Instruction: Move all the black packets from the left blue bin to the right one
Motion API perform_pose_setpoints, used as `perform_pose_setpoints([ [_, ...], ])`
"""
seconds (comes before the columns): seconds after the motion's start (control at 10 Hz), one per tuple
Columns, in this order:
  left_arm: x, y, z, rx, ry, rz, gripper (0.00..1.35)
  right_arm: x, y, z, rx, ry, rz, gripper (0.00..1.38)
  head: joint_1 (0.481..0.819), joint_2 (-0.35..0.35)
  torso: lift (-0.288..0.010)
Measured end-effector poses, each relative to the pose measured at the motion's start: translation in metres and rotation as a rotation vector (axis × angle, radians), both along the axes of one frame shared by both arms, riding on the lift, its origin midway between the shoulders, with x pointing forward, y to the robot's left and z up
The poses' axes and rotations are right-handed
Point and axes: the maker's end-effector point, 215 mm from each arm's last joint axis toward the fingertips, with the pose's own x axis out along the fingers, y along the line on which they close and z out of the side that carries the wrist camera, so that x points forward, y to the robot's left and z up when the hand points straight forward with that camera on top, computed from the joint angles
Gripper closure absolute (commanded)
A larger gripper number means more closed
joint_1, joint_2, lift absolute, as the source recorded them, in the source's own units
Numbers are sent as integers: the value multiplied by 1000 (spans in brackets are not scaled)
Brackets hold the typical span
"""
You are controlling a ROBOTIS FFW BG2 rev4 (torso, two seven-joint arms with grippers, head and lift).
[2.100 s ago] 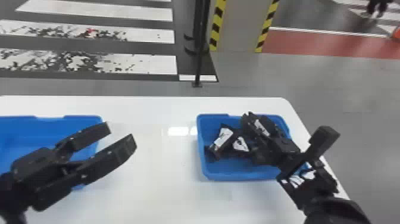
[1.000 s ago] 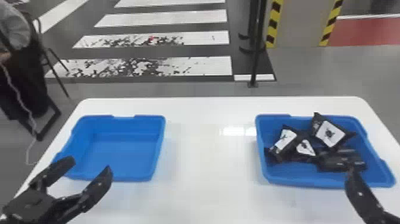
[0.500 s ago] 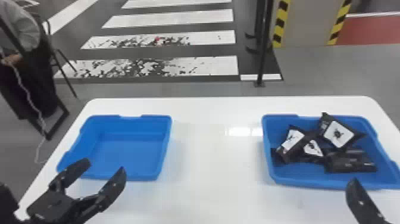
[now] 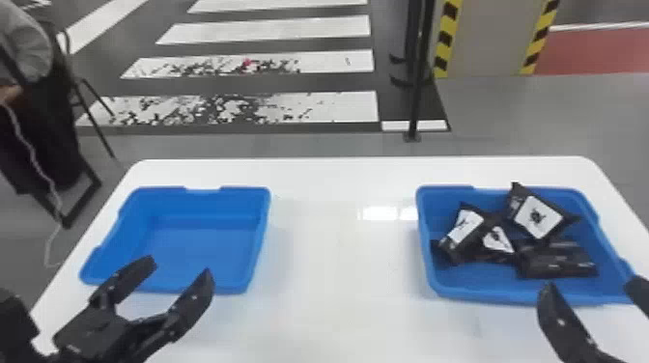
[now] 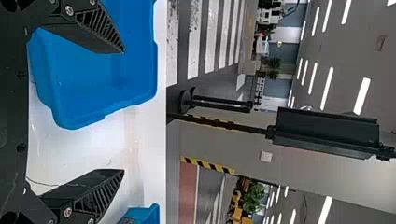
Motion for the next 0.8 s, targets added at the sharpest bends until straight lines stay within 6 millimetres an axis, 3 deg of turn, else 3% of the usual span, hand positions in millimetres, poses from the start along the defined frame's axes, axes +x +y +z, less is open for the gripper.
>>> perform_pose_setpoints([
  [0.8,0,-4,-3,-35,16,-2,137,1,3,8,3,-15,7,125,695,108,-154],
])
